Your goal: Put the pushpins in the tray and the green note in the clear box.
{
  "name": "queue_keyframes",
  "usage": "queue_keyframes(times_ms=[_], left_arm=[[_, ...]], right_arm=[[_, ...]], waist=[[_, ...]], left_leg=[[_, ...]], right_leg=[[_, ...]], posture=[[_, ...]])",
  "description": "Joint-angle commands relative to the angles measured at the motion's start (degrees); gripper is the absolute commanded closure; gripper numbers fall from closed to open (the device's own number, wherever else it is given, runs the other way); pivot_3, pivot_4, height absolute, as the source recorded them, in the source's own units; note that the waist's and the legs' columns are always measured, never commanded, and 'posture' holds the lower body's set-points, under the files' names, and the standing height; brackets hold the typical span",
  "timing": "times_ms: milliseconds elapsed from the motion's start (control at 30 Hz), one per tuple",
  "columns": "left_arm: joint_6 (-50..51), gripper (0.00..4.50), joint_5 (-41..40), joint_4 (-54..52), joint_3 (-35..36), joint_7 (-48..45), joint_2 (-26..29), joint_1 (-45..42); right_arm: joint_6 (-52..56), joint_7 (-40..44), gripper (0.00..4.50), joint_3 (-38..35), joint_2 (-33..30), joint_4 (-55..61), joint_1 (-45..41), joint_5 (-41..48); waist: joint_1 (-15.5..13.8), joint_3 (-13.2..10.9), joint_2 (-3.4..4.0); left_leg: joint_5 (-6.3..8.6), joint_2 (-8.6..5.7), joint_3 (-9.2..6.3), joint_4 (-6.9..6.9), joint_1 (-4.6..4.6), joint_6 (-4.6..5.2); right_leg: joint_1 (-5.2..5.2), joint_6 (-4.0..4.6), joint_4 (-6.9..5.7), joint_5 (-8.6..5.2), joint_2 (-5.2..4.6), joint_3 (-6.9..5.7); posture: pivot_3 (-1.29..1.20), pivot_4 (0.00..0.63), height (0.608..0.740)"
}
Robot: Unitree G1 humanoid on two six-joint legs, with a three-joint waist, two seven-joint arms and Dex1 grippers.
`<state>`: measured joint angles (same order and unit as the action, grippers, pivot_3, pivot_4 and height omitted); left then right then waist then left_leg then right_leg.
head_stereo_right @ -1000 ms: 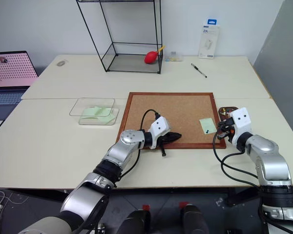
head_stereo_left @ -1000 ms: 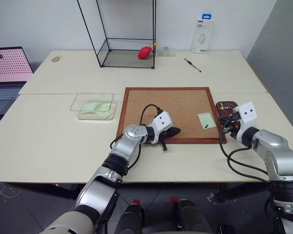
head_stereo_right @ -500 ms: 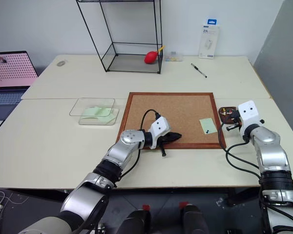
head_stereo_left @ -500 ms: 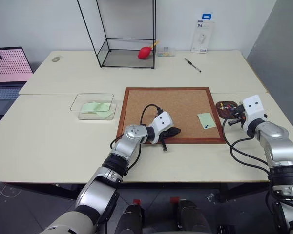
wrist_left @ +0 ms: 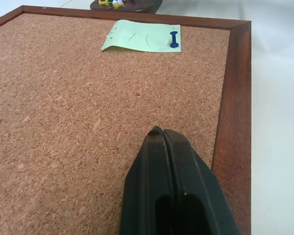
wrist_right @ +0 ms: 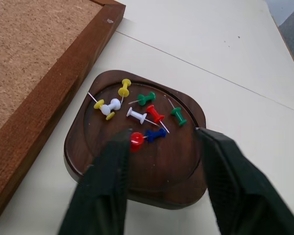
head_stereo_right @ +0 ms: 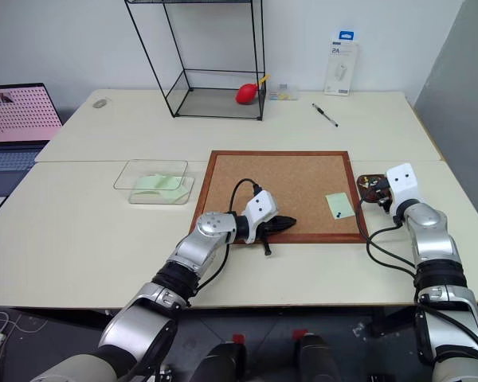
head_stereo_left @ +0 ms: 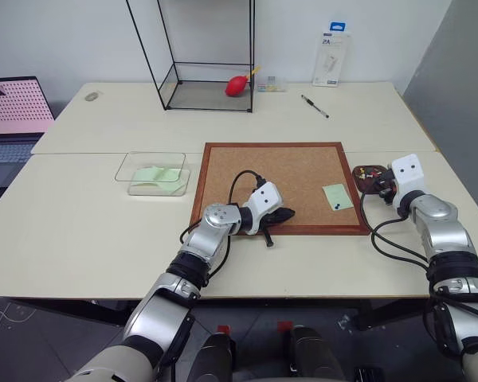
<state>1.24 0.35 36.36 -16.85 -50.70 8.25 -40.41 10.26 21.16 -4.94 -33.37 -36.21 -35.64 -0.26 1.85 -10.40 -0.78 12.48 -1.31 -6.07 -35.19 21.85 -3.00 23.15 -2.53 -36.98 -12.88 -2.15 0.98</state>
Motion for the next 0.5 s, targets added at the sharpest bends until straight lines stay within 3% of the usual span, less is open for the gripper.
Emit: queue_keyframes(times_ms=[33,100,333,500], left_arm=[[1.80,4.50,1.69,2.66,-1.46,0.05,-0.15,2.11],[1.72,4.50,1.68,2.76,-1.43,0.13,-0.21,2.08],[1.38,4.50,1.64,3.13,-1.17,0.25,-0.28,2.06],[1.17,4.50,1.62,3.36,-1.07,0.22,-0.43,2.03]], right_arm=[[-0.62,0.53,1.38,-2.68,-1.03,5.06,-0.31,2.04],[0.38,1.29,1.01,-3.84,-1.56,9.41,1.82,3.26],[8.18,8.19,1.01,-7.09,-1.48,29.49,15.16,11.67],[12.90,10.30,1.01,-5.08,0.82,40.75,22.75,15.35]], waist=[[0.00,0.00,0.00],[0.00,0.00,0.01],[-0.09,0.02,0.01],[0.06,0.14,0.16]], left_leg=[[0.00,0.00,0.00,0.00,0.00,0.00],[0.00,0.00,-0.01,0.00,0.00,0.00],[0.00,0.00,-0.06,0.01,0.05,0.00],[0.00,0.01,0.03,-0.01,-0.02,0.00]], right_leg=[[0.00,0.00,0.00,0.00,0.00,0.00],[0.00,0.00,0.00,0.00,0.00,-0.01],[-0.01,0.00,0.05,-0.01,0.00,-0.05],[-0.03,-0.04,0.01,0.00,0.00,0.03]], posture=[[0.00,0.150,0.740],[0.00,0.150,0.740],[0.00,0.150,0.740],[0.00,0.150,0.740]])
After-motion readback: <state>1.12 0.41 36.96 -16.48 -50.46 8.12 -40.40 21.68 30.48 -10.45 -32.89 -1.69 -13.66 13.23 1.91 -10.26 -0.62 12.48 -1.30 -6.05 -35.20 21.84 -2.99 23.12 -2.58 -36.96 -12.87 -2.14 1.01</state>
